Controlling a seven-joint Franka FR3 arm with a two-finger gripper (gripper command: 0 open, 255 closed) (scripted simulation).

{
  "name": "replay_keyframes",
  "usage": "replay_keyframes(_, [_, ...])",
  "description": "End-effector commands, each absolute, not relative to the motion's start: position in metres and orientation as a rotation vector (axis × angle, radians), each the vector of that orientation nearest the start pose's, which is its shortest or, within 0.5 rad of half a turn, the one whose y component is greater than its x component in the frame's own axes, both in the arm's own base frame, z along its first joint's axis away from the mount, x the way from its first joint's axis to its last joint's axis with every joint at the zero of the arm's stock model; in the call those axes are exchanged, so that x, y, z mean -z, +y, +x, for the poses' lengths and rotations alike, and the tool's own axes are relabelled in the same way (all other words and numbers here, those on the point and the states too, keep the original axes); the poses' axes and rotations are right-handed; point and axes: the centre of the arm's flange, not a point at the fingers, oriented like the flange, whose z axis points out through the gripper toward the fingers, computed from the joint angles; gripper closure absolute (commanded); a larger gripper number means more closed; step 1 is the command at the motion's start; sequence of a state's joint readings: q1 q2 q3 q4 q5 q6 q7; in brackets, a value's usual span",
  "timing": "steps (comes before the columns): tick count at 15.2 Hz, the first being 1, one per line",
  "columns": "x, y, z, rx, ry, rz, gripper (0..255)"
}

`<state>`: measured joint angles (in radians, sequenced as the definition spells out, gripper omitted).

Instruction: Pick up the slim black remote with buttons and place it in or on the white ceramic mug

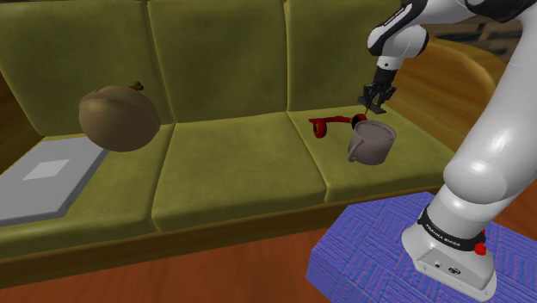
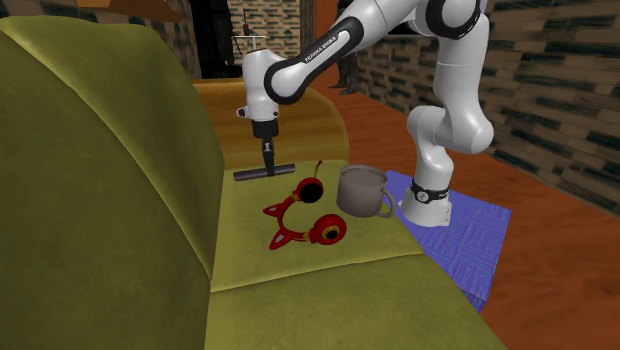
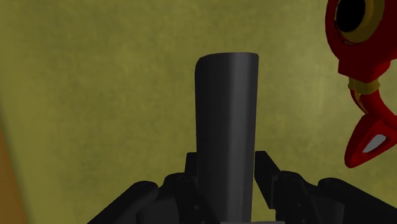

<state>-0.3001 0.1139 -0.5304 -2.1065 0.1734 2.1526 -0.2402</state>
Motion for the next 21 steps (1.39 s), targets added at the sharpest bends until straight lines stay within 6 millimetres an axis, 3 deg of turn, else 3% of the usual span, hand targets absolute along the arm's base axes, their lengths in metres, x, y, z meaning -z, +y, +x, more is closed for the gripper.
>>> replay_keyframes(1, [-0.378, -0.401, 0.381, 0.001, 1.027, -2.865, 255])
replay_keyframes(21, [-0.484, -0.401, 0.381, 0.001, 1.027, -2.865, 255])
